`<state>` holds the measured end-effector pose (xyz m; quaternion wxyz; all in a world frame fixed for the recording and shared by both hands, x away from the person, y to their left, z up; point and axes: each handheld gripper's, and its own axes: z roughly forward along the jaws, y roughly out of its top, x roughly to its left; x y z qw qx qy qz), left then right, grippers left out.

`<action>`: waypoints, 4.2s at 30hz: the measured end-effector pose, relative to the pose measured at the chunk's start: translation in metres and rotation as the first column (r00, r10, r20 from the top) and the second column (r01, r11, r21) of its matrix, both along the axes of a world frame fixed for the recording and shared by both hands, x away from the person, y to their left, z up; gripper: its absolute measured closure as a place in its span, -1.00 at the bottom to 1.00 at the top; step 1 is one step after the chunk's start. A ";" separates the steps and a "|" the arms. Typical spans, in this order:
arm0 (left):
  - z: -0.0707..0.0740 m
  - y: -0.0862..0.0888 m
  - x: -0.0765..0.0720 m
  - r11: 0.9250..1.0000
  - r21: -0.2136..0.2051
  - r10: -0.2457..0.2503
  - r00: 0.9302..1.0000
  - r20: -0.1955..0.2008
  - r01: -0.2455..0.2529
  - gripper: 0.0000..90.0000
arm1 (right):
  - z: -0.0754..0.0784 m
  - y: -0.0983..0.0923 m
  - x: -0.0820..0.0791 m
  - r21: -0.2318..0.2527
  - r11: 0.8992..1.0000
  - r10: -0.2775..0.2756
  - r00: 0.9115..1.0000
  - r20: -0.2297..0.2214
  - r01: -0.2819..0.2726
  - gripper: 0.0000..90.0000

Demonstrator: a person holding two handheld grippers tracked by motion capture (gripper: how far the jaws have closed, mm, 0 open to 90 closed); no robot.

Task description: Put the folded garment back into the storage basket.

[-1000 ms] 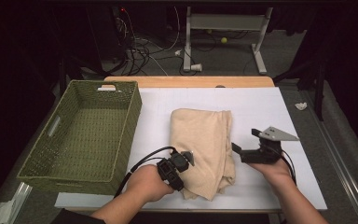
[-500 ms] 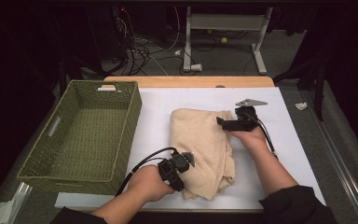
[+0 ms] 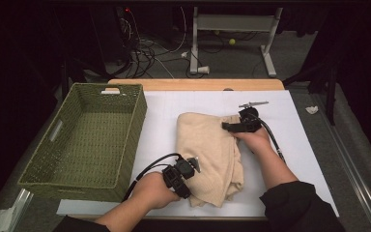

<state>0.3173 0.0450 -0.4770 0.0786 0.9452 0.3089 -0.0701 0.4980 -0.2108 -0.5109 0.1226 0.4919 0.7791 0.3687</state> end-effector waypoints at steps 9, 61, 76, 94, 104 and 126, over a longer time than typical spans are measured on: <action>-0.001 0.000 0.001 1.000 -0.008 0.005 1.000 -0.010 -0.005 0.33 | -0.001 0.000 -0.002 0.082 0.996 0.048 0.998 -0.039 -0.044 0.47; 0.068 0.041 -0.018 0.996 0.078 0.049 0.999 0.011 -0.050 0.37 | 0.063 0.038 -0.049 0.028 0.986 0.151 0.947 0.284 -0.165 0.71; 0.069 0.081 -0.018 0.992 0.097 0.082 0.996 0.029 -0.084 0.38 | 0.056 0.072 -0.052 0.033 0.982 0.169 0.942 0.288 -0.186 0.70; 0.067 0.093 -0.015 0.991 0.105 0.076 0.996 0.040 -0.079 0.38 | 0.050 0.088 -0.048 0.026 0.982 0.171 0.942 0.289 -0.186 0.70; 0.069 0.095 -0.011 0.991 0.108 0.071 0.997 0.042 -0.075 0.38 | 0.050 0.088 -0.046 0.028 0.983 0.164 0.943 0.288 -0.180 0.70; 0.091 0.099 -0.005 0.993 0.099 0.050 0.997 0.064 -0.056 0.38 | 0.073 0.085 -0.046 0.034 0.985 0.150 0.932 0.329 -0.171 0.70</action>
